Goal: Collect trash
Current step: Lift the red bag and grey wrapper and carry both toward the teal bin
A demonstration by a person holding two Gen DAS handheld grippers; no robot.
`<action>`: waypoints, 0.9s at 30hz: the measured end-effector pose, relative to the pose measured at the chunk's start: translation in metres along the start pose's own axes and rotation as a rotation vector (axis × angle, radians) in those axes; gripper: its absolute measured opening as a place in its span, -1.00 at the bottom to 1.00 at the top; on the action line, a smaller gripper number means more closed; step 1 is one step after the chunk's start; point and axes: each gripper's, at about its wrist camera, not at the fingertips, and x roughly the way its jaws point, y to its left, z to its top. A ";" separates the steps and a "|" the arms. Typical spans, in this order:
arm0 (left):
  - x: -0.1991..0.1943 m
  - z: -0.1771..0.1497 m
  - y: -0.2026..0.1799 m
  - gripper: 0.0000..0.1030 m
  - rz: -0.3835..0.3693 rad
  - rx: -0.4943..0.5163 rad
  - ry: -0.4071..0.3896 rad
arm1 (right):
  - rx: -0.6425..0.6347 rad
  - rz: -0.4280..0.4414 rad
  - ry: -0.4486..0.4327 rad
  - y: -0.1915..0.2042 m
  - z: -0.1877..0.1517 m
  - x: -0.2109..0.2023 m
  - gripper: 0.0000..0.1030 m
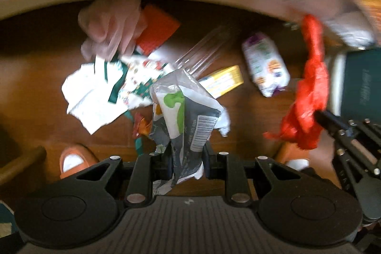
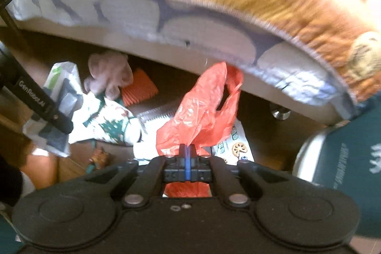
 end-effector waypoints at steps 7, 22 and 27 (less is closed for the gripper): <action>-0.066 -0.041 -0.010 -0.56 -0.042 0.081 -0.121 | 0.044 0.000 -0.066 0.028 -0.012 -0.075 -0.99; -0.152 -0.117 -0.024 -0.56 -0.066 0.125 -0.285 | 0.033 -0.005 -0.241 0.061 -0.027 -0.189 -0.99; -0.182 -0.117 -0.045 -0.56 -0.063 0.168 -0.341 | 0.021 -0.031 -0.311 0.045 -0.024 -0.221 -0.99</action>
